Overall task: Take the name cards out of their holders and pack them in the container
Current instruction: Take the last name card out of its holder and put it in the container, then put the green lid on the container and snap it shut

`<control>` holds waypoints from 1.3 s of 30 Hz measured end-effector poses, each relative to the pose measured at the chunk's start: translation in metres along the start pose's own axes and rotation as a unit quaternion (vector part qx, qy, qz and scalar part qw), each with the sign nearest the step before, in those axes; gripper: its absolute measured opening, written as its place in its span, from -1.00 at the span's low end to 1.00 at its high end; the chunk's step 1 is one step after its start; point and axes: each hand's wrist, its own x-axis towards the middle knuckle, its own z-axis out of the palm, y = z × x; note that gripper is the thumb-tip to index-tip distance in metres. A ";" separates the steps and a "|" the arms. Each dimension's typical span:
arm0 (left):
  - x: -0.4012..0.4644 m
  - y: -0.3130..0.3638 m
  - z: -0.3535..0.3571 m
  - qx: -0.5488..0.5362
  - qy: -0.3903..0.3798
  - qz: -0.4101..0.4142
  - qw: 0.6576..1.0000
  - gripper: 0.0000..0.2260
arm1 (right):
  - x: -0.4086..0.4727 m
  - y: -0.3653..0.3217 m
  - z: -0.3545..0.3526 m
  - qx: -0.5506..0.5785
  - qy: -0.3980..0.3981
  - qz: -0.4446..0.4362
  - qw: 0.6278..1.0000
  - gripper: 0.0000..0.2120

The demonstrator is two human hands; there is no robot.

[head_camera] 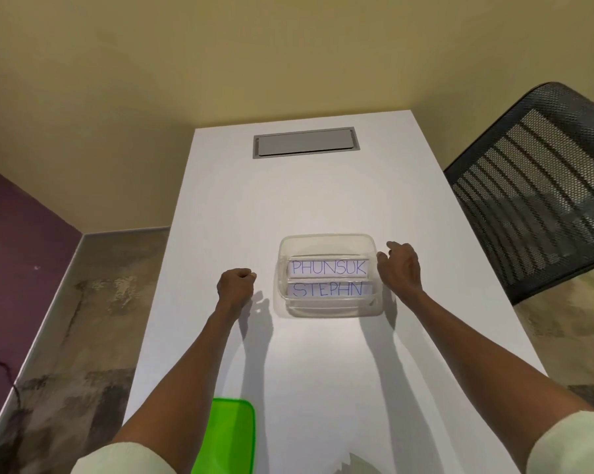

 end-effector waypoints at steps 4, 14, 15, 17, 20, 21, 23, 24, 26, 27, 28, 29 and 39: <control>-0.013 -0.013 -0.026 -0.035 0.018 -0.006 0.999 -0.88 | -0.023 -0.014 0.002 -0.005 0.037 -0.054 0.998 -0.65; -0.052 -0.068 -0.084 -0.061 0.065 -0.028 0.996 -0.81 | -0.109 -0.047 0.023 -0.024 0.080 -0.276 0.958 -0.79; -0.056 -0.078 -0.089 -0.051 0.070 -0.034 0.996 -0.76 | -0.118 -0.049 0.028 -0.027 0.076 -0.295 0.952 -0.79; -0.066 -0.097 -0.099 -0.031 0.081 -0.038 0.995 -0.72 | -0.134 -0.050 0.040 -0.041 0.056 -0.323 0.944 -0.78; -0.080 -0.125 -0.114 0.024 0.100 -0.039 0.994 -0.71 | -0.157 -0.050 0.060 -0.056 0.012 -0.342 0.938 -0.82; -0.084 -0.134 -0.119 0.032 0.102 -0.037 0.994 -0.71 | -0.165 -0.050 0.067 -0.061 -0.004 -0.348 0.935 -0.86; -0.092 -0.148 -0.126 0.054 0.103 -0.041 0.992 -0.70 | -0.179 -0.050 0.080 -0.063 -0.040 -0.344 0.936 -0.92; -0.096 -0.155 -0.130 0.079 0.107 -0.041 0.990 -0.69 | -0.185 -0.050 0.087 -0.060 -0.065 -0.330 0.940 -0.92; -0.103 -0.169 -0.136 0.133 0.113 -0.040 0.984 -0.65 | -0.198 -0.049 0.100 -0.061 -0.125 -0.283 0.949 -0.91; -0.105 -0.176 -0.139 0.152 0.115 -0.042 0.981 -0.63 | -0.205 -0.047 0.107 -0.069 -0.151 -0.263 0.950 -0.89; -0.107 -0.183 -0.141 0.167 0.114 -0.046 0.978 -0.61 | -0.211 -0.044 0.114 -0.077 -0.173 -0.246 0.951 -0.88; -0.109 -0.190 -0.142 0.176 0.113 -0.051 0.977 -0.59 | -0.217 -0.042 0.120 -0.084 -0.195 -0.227 0.950 -0.86; -0.134 -0.229 -0.147 0.233 0.094 -0.124 0.960 -0.46 | -0.263 -0.031 0.161 -0.138 -0.378 -0.070 0.913 -0.88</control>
